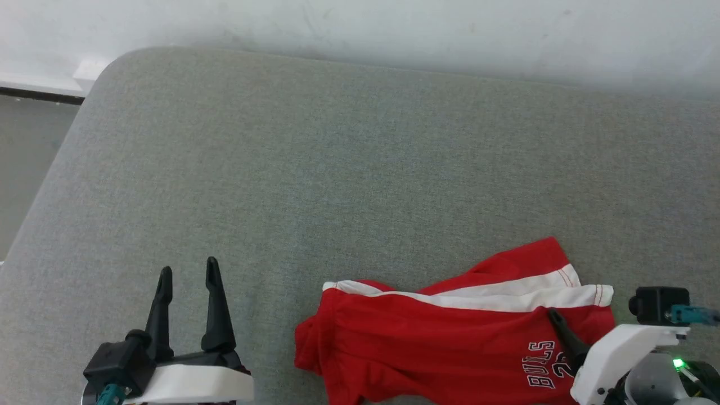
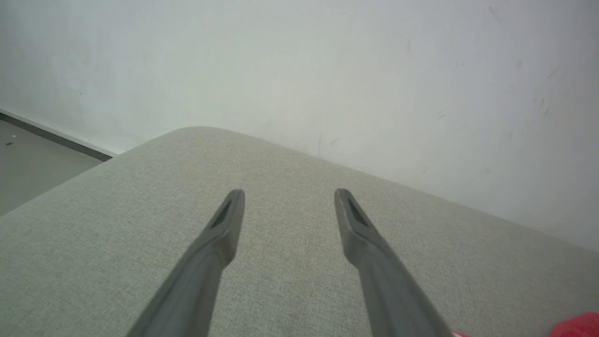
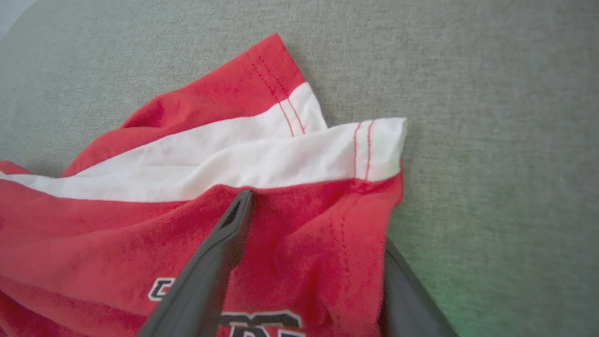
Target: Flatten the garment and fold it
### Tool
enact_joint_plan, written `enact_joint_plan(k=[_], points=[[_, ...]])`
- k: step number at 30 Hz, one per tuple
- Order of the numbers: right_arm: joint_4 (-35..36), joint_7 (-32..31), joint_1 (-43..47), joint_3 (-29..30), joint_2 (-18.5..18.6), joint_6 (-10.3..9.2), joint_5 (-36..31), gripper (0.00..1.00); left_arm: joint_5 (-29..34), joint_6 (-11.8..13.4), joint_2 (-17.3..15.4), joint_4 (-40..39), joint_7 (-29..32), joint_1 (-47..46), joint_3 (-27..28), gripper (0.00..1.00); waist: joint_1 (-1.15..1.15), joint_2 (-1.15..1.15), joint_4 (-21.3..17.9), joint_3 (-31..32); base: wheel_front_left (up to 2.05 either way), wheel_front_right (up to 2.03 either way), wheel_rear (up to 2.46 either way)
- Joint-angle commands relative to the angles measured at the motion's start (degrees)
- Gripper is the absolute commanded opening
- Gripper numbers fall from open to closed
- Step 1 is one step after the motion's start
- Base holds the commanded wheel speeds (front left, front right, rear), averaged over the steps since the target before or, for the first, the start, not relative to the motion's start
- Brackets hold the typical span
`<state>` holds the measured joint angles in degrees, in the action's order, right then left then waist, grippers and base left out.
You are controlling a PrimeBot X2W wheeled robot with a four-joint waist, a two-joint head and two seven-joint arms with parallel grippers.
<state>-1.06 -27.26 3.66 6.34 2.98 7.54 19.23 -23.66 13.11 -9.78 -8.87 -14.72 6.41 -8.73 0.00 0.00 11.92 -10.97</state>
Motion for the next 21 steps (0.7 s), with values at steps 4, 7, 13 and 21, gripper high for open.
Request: enact_joint_plan(k=[4,7,13,21], points=[[-2.8,-4.5,-0.8,-1.7,-0.1,-0.05,-1.2,0.74,0.5,-1.2,0.9,1.0,-0.3,-1.4,0.2,1.00,0.00,0.00,0.8,-0.7,0.00,0.00,0.00],[-3.0,-6.2,-1.0,-1.3,-0.1,-0.05,-1.8,0.18,0.5,-1.6,1.1,1.4,-0.3,-1.6,0.3,1.00,0.00,0.00,1.1,-0.8,0.00,0.00,0.00],[-1.7,-6.5,-1.7,1.3,-0.1,-0.05,-2.5,0.00,0.8,-2.3,1.7,2.0,-0.3,-1.8,0.9,1.00,0.00,0.00,1.2,-0.8,0.00,0.00,0.00],[0.0,-5.0,-2.6,7.6,-0.1,-0.05,-4.8,0.00,1.7,-2.6,1.9,2.3,-0.3,-1.2,1.5,1.00,0.00,0.00,-0.3,0.1,0.00,0.00,0.00]])
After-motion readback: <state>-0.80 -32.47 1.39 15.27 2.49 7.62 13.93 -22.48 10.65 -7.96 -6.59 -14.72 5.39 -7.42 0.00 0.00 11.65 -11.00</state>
